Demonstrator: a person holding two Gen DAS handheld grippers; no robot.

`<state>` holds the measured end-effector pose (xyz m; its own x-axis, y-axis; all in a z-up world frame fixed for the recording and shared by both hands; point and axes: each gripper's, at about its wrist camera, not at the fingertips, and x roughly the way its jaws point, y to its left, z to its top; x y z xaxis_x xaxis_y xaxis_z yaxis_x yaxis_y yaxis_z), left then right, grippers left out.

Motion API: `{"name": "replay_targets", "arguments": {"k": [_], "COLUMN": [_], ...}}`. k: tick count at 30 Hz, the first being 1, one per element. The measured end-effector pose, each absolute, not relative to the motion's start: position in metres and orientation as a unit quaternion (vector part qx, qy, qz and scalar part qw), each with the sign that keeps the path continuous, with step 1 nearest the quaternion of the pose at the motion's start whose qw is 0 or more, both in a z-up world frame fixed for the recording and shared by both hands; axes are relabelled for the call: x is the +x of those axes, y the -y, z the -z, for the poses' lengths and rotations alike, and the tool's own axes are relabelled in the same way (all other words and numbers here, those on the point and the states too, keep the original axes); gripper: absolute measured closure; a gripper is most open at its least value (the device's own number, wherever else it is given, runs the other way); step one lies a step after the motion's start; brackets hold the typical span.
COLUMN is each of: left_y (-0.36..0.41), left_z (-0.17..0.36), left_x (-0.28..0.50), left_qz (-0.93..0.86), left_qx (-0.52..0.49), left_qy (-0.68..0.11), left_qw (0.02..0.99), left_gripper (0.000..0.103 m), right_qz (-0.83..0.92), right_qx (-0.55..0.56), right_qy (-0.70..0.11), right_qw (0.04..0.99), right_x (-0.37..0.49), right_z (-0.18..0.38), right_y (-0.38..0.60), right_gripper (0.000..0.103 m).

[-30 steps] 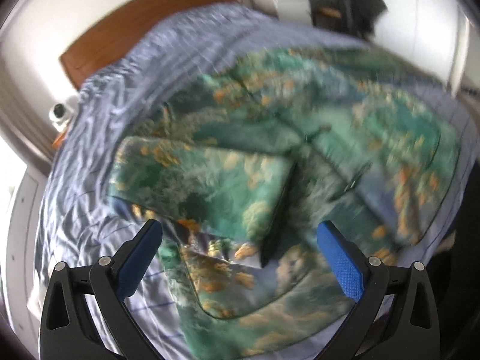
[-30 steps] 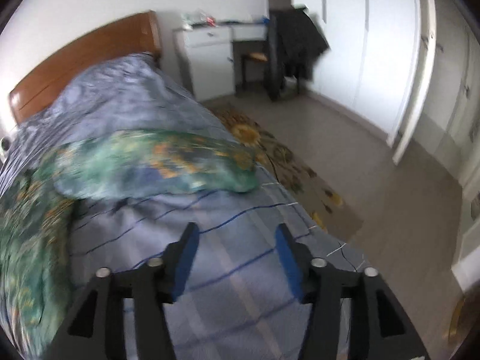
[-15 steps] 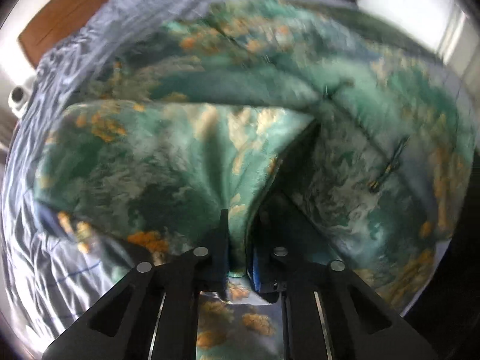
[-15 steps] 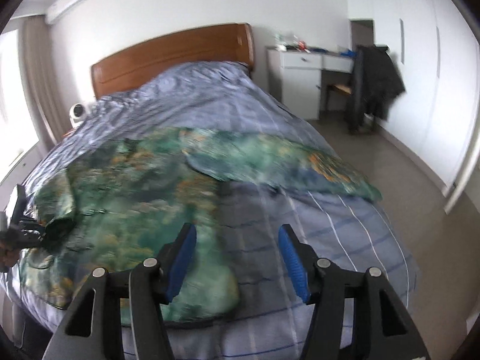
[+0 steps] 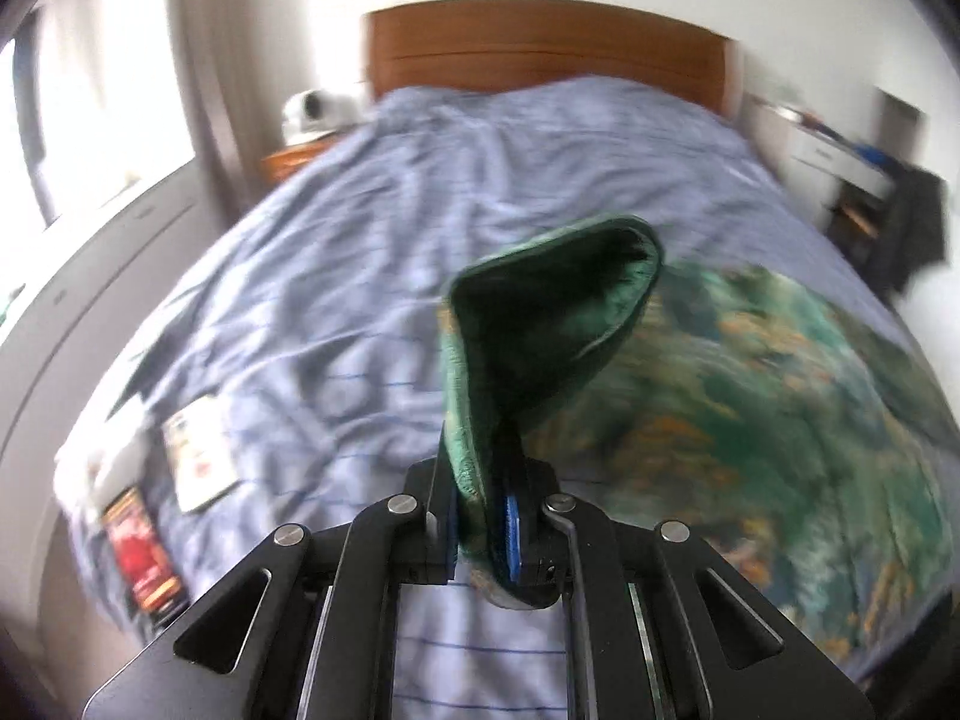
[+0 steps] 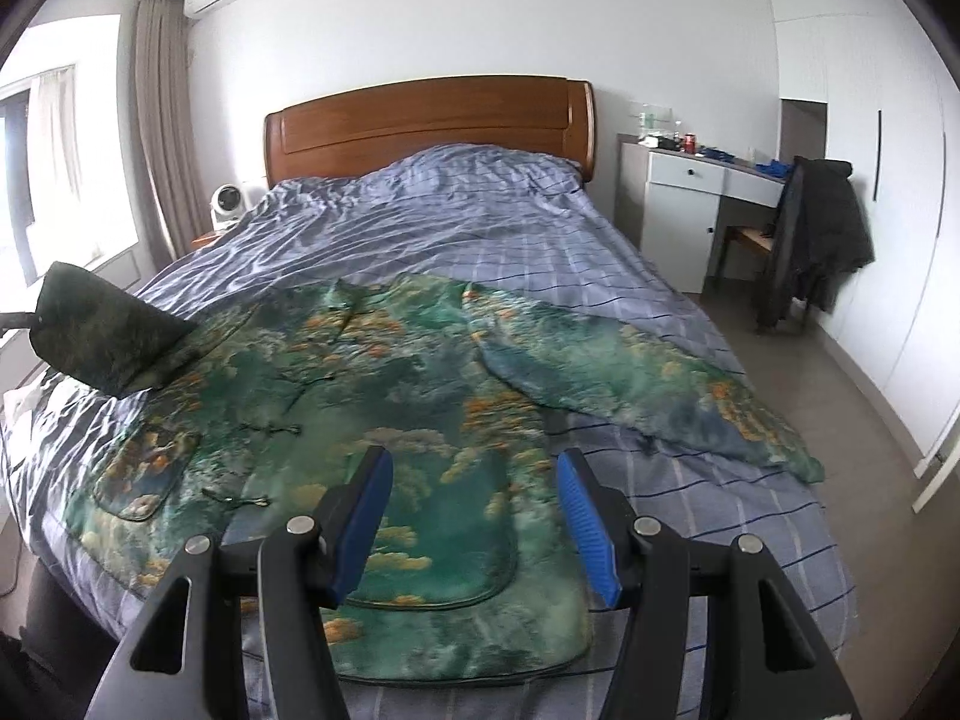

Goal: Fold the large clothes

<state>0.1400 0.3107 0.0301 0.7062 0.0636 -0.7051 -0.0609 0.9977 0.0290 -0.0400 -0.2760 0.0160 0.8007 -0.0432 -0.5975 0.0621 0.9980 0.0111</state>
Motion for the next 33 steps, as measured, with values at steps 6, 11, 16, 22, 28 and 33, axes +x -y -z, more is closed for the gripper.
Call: {"name": "replay_targets", "arguments": {"k": [6, 11, 16, 22, 28, 33], "left_y": [-0.381, -0.411, -0.389, -0.295, -0.221, -0.21], "left_z": [0.006, 0.028, 0.033, 0.067, 0.125, 0.15], "left_x": [0.136, 0.114, 0.084, 0.06, 0.068, 0.082], "left_qz": [-0.149, -0.214, -0.186, -0.015, 0.062, 0.072], "left_qx": [-0.058, -0.09, -0.085, -0.097, -0.056, -0.054], "left_qy": [-0.404, -0.404, -0.401, -0.453, -0.517, -0.537], "left_qw": [0.901, 0.885, 0.893, 0.886, 0.852, 0.839], "left_gripper": [0.073, 0.056, 0.037, 0.011, 0.011, 0.009], "right_qz": [0.018, 0.032, 0.051, 0.041, 0.013, -0.022], "right_qx": [0.014, 0.008, 0.005, 0.042, 0.107, 0.132], "right_qy": [-0.315, -0.313, -0.323, -0.358, -0.435, -0.5], "right_qw": [0.949, 0.949, 0.945, 0.932, 0.894, 0.855], "right_x": [-0.045, -0.052, -0.052, -0.042, -0.02, 0.0], "right_z": [-0.014, -0.016, -0.008, 0.014, 0.059, 0.104], "right_y": [0.269, 0.274, 0.282, 0.297, 0.339, 0.368], "right_gripper": [0.045, 0.045, 0.045, 0.031, 0.03, 0.03]}}
